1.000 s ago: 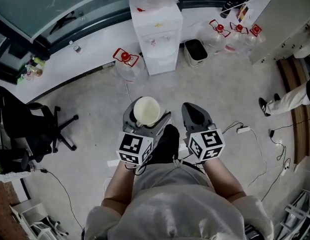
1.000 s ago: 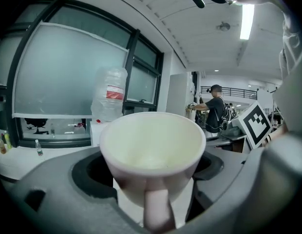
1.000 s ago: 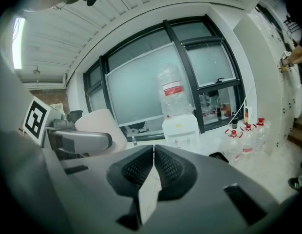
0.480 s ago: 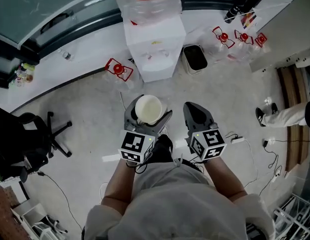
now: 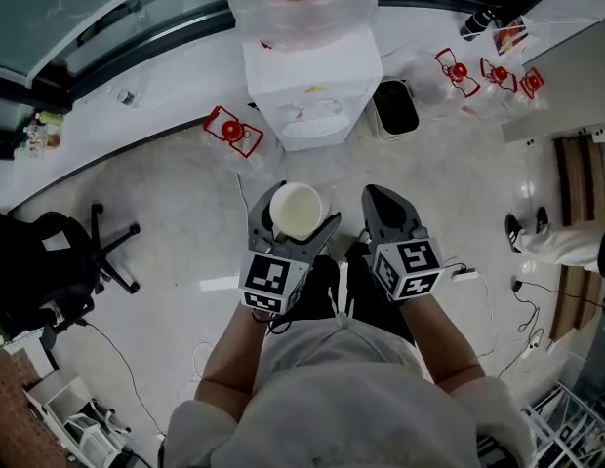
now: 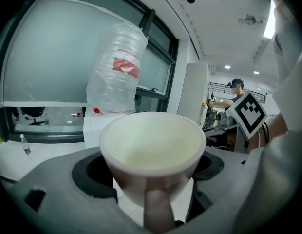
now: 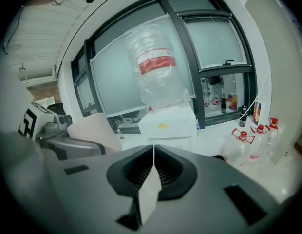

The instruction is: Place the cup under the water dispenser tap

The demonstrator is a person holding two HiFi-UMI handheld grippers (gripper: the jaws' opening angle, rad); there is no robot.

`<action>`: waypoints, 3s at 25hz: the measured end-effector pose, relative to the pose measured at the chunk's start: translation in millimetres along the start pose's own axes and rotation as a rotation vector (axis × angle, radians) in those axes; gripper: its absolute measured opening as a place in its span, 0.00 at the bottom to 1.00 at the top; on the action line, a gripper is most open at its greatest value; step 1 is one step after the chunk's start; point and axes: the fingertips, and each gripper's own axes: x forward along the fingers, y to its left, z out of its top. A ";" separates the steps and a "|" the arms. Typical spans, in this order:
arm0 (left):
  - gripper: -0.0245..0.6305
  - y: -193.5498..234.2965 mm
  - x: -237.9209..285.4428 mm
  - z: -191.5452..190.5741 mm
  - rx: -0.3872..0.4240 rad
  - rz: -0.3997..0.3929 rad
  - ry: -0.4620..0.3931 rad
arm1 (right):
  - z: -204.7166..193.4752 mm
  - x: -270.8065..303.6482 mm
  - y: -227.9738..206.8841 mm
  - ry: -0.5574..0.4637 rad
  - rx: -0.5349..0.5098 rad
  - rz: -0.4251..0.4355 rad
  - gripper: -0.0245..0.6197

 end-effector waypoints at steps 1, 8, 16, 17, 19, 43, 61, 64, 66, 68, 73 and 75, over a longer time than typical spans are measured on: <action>0.73 2.2 4.6 -2.0 -0.004 0.004 -0.002 | -1.5 6.2 -2.1 0.009 -0.006 0.005 0.08; 0.73 26.5 50.3 -42.4 -0.011 0.071 0.060 | -21.5 52.2 -20.9 0.052 -0.079 0.047 0.08; 0.73 54.9 117.3 -104.8 -0.038 0.124 0.088 | -59.5 105.0 -59.3 0.129 -0.105 0.074 0.08; 0.73 58.6 125.5 -113.1 -0.044 0.132 0.087 | -65.2 110.7 -62.9 0.140 -0.110 0.083 0.08; 0.73 67.0 143.2 -129.3 -0.050 0.151 0.086 | -75.3 121.7 -70.3 0.156 -0.111 0.100 0.08; 0.73 203.1 277.8 -267.6 -0.073 0.405 0.113 | -166.5 230.5 -110.3 0.184 -0.146 0.181 0.08; 0.73 243.5 292.2 -271.6 -0.041 0.517 0.029 | -178.4 241.8 -102.3 0.220 -0.234 0.226 0.08; 0.74 242.7 293.7 -269.3 -0.047 0.513 0.001 | -178.1 240.1 -102.6 0.214 -0.268 0.224 0.08; 0.73 243.1 292.8 -268.8 -0.038 0.505 -0.002 | -178.0 240.8 -102.2 0.210 -0.275 0.219 0.08; 0.74 242.0 293.7 -268.8 -0.018 0.501 -0.005 | -177.3 241.4 -101.2 0.206 -0.267 0.216 0.08; 0.78 237.0 294.5 -262.1 -0.022 0.508 -0.050 | -173.3 239.7 -92.2 0.185 -0.275 0.228 0.08; 0.82 234.2 292.2 -254.9 -0.039 0.516 -0.075 | -172.3 238.5 -93.7 0.180 -0.275 0.227 0.08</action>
